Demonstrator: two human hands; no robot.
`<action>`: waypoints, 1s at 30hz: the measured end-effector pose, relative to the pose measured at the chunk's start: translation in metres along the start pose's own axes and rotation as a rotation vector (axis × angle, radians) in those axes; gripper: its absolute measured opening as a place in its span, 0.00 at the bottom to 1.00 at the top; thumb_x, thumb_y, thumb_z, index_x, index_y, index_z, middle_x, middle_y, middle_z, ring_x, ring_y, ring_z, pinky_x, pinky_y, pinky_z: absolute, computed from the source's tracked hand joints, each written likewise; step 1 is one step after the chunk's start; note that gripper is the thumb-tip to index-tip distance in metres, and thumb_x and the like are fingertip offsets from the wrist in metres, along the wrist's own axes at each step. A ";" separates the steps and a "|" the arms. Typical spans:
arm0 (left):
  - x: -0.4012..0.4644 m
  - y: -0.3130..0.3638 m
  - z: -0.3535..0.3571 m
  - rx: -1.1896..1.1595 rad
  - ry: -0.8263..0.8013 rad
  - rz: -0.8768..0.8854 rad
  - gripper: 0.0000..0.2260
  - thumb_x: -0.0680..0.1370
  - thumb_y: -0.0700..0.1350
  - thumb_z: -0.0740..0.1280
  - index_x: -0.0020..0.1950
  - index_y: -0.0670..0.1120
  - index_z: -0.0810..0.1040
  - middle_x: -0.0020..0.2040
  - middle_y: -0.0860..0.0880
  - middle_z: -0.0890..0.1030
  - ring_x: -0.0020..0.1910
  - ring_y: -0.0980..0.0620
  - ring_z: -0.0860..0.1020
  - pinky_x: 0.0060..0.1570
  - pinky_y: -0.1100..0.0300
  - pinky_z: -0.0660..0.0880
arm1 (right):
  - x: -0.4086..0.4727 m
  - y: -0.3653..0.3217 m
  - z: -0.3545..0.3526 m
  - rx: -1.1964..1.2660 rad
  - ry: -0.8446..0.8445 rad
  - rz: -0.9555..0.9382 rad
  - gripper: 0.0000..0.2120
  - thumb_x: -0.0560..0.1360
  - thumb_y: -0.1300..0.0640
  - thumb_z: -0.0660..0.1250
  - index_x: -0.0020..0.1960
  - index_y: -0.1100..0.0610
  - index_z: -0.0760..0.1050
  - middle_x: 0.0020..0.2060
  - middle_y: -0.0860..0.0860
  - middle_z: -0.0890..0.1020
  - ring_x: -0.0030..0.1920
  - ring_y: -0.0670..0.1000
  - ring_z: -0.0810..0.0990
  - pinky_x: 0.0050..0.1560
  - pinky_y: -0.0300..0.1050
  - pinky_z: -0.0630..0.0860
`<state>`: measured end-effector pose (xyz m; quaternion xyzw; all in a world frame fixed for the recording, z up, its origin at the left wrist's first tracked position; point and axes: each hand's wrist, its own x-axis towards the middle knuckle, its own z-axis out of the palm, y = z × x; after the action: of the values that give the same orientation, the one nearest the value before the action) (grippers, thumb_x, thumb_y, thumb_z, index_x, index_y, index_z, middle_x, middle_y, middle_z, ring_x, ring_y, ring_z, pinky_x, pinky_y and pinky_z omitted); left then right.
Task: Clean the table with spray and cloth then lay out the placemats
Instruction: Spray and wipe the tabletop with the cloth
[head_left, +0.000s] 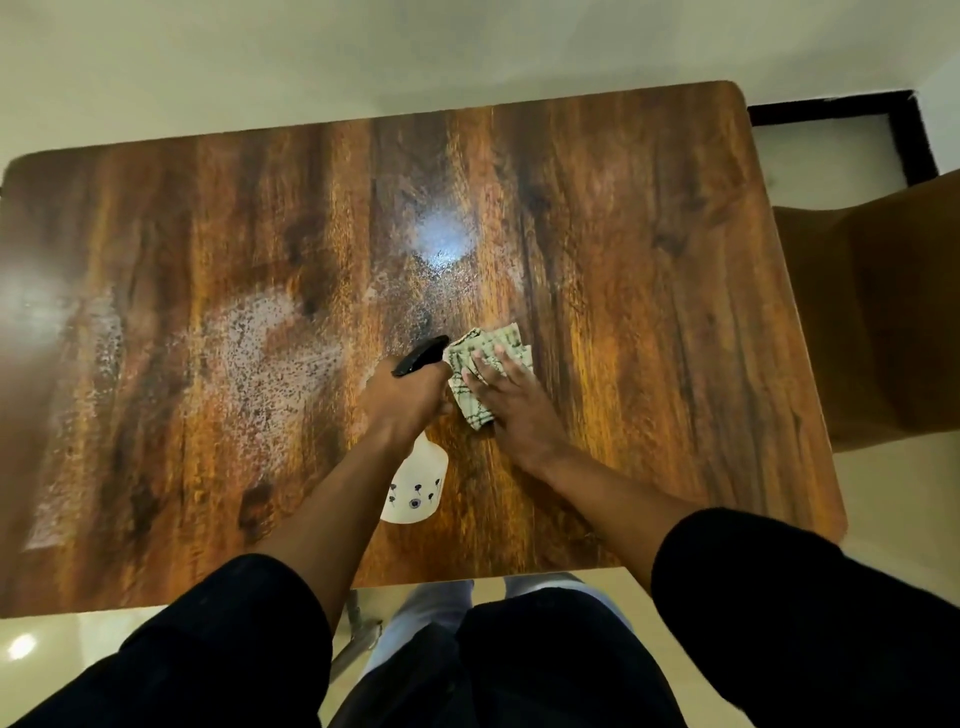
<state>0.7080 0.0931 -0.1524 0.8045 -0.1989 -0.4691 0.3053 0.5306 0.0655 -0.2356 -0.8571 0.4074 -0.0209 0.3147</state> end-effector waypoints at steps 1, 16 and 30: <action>0.001 0.001 0.002 0.012 0.009 0.003 0.13 0.70 0.49 0.72 0.45 0.40 0.85 0.33 0.46 0.84 0.33 0.45 0.87 0.36 0.56 0.76 | 0.001 0.004 -0.003 0.007 -0.004 -0.025 0.40 0.78 0.64 0.67 0.82 0.43 0.53 0.82 0.41 0.48 0.82 0.50 0.36 0.82 0.54 0.42; 0.022 0.035 0.028 -0.019 -0.025 0.021 0.16 0.70 0.49 0.72 0.50 0.39 0.86 0.34 0.45 0.84 0.32 0.47 0.86 0.31 0.58 0.74 | 0.076 0.149 -0.124 -0.051 0.177 0.334 0.39 0.75 0.70 0.62 0.81 0.46 0.58 0.82 0.45 0.55 0.83 0.53 0.46 0.79 0.54 0.42; 0.039 0.054 0.030 0.017 0.080 0.039 0.11 0.73 0.44 0.72 0.44 0.35 0.85 0.35 0.43 0.85 0.29 0.48 0.85 0.32 0.60 0.74 | 0.082 0.039 -0.038 -0.064 0.051 -0.018 0.35 0.76 0.58 0.72 0.79 0.44 0.62 0.81 0.43 0.55 0.83 0.55 0.45 0.80 0.63 0.50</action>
<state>0.6991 0.0204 -0.1516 0.8211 -0.2060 -0.4287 0.3154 0.5475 -0.0311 -0.2451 -0.8693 0.4082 -0.0326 0.2767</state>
